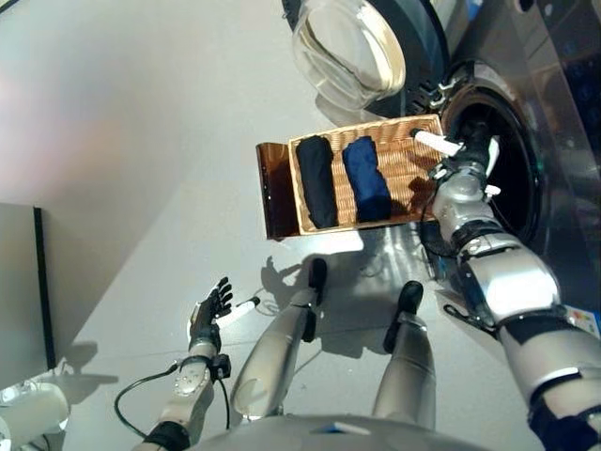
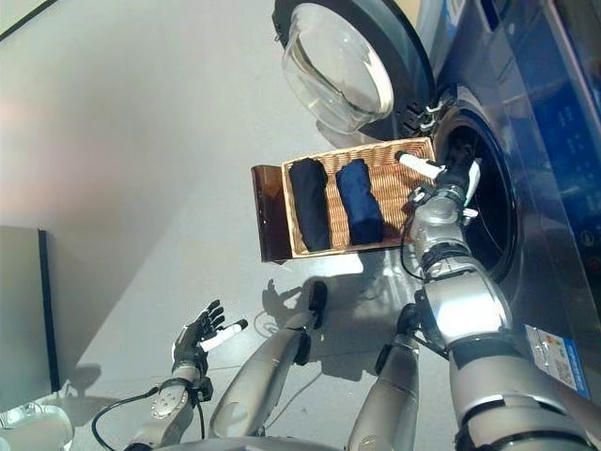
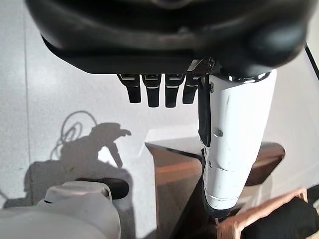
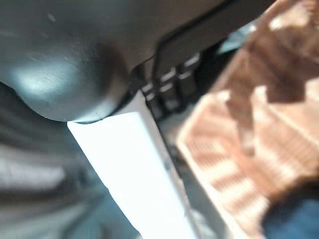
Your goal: Pick up the clothes and place them into the washing machine
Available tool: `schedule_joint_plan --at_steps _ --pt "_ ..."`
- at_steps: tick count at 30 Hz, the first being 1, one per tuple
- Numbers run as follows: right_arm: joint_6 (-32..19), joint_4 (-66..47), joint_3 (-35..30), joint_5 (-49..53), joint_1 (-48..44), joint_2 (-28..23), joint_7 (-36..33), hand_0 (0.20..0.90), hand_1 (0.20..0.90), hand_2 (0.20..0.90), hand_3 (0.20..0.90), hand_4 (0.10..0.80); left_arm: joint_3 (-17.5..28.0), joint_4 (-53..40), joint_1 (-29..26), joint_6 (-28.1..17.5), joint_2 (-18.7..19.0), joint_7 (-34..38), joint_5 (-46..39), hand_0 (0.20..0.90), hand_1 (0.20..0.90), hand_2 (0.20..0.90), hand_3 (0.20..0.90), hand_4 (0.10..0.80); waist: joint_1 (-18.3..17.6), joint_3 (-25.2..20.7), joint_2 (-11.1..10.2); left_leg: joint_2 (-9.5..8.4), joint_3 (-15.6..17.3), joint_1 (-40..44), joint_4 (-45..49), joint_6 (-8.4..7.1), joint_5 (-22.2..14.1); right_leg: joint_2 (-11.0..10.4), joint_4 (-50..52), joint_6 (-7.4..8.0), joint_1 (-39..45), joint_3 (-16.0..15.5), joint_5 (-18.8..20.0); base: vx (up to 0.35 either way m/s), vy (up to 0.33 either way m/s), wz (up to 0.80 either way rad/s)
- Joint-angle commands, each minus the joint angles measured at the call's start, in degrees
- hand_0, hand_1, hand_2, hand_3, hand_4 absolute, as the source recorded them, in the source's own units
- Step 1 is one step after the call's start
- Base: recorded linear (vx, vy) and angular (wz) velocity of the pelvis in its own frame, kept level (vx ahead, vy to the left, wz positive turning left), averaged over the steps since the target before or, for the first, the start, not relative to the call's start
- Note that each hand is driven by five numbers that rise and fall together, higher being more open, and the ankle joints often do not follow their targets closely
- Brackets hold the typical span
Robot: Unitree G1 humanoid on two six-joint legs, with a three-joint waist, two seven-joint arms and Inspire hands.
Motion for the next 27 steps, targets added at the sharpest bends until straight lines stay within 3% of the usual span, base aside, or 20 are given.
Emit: schedule_joint_plan --at_steps 1,11,18,27 --pt "-2.8 -2.4 2.1 -2.4 -1.2 -1.8 -0.8 0.9 0.9 0.9 0.9 0.8 4.6 -0.4 -1.1 -1.5 5.4 1.7 1.0 0.9 0.9 0.9 0.9 0.8 2.3 0.4 -3.1 -0.72 -1.5 -2.7 1.8 -3.78 -3.2 3.1 -0.3 -4.82 2.1 -1.6 -3.2 0.101 -0.06 0.08" --pt "-1.8 -0.9 2.7 -4.4 -1.3 0.0 -1.7 0.9 0.9 0.9 0.9 0.8 6.3 -2.3 -1.8 -1.1 6.8 3.0 2.8 0.9 0.9 0.9 0.9 0.8 3.9 1.8 -5.0 -1.28 -3.0 -4.4 3.9 -3.76 -3.8 2.8 0.9 -5.06 2.0 -3.2 -3.9 0.022 -0.019 0.13" --pt "0.9 2.1 5.6 -11.5 -2.3 1.0 -4.4 0.9 0.9 0.9 0.9 0.8 8.6 -6.9 -2.3 -1.7 7.3 4.9 3.7 0.9 0.9 0.9 0.9 0.8 5.2 3.0 -6.0 -1.81 -3.6 -6.5 6.0 -3.53 -4.4 2.7 2.6 -5.39 0.8 -3.8 -4.8 -0.002 -0.001 0.09" --pt "3.4 4.7 6.2 -15.5 -1.3 1.0 -7.4 0.9 0.9 0.9 0.9 0.8 10.8 -17.9 -4.2 -3.7 5.6 8.8 4.6 0.9 0.9 0.9 0.9 0.8 7.2 4.2 -4.9 -3.3 -4.0 -10.8 10.6 -2.89 -6.2 1.5 8.1 -5.86 -2.2 -4.6 -7.3 0.01 0.005 0.12"
